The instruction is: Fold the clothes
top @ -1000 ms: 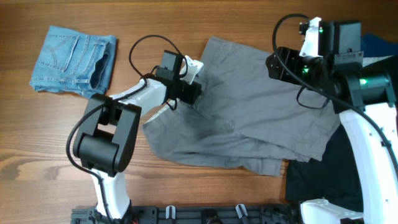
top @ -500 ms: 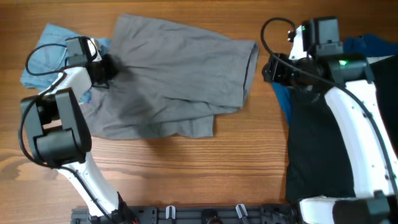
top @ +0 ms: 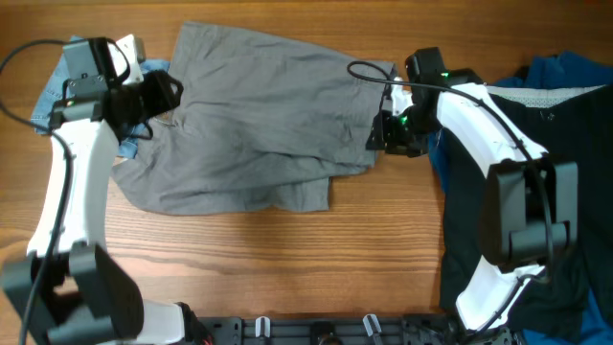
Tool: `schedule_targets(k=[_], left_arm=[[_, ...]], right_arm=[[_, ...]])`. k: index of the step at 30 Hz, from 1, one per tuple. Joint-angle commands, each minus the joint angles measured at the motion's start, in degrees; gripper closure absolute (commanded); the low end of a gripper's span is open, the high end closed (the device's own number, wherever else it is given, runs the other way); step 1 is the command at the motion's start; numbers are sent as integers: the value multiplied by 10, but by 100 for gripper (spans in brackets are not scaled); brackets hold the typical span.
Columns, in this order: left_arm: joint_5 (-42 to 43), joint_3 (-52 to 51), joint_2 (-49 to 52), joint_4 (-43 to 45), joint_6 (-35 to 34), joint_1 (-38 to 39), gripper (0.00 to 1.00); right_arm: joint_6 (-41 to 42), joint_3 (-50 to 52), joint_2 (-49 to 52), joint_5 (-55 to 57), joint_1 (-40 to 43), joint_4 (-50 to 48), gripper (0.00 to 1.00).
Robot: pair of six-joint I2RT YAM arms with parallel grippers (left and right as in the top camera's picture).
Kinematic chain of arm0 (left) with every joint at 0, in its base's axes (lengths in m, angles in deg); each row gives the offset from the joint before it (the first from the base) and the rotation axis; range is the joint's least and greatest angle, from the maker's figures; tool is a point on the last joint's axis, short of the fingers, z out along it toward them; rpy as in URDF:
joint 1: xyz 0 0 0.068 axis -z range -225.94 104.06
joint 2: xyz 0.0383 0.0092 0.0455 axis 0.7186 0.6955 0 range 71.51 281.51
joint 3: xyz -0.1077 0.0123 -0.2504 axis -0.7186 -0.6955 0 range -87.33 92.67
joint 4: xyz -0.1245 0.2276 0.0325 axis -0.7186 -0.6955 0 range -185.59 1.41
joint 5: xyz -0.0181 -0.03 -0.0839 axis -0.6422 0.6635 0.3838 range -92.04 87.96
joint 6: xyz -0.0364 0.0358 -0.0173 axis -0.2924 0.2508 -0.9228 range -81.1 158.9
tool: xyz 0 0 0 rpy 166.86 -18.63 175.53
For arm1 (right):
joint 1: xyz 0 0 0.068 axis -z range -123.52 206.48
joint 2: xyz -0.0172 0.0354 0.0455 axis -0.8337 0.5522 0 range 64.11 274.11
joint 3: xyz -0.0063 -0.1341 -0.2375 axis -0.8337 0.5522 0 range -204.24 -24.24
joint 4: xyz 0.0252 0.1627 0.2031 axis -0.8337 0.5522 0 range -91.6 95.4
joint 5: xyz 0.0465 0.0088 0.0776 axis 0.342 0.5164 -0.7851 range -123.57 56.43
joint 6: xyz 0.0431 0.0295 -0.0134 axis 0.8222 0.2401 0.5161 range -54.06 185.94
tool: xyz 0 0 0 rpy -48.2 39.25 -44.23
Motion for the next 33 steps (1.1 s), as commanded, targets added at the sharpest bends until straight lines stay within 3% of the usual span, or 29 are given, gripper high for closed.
schedule_targets(k=[1, 9, 13, 14, 18, 22, 28, 29, 30, 31, 33], left_arm=[[1, -3, -28, -74, 52, 0, 52], [-35, -8, -26, -177, 63, 0, 60], [-35, -8, -61, -179, 59, 0, 47], [-35, -8, -76, -183, 60, 0, 40], [-36, -8, -106, -184, 60, 0, 33], [-35, -8, -111, -187, 60, 0, 32], [-36, -8, -111, -189, 60, 0, 31], [-38, -8, -111, -189, 60, 0, 31], [-43, -8, -111, -191, 60, 0, 30], [-49, -8, -111, -194, 60, 0, 29], [-77, -8, -111, -203, 60, 0, 28]], right_arm=[[-64, 3, 4, -73, -22, 29, 50], [-75, 7, 4, -22, -127, 64, 37], [-21, 7, 5, 123, -190, 72, 25], [-5, 14, 5, 146, -203, 63, 16], [-23, 75, 5, 65, -216, 8, 15], [-45, 117, 5, 17, -230, -46, 23], [-47, 129, 5, 12, -238, -96, 63], [-47, 129, 5, 12, -238, -90, 74], [-46, 129, 4, 21, -238, -76, 91], [-37, 129, 1, 42, -236, -57, 96], [29, 123, -11, 124, -229, 1, 96]])
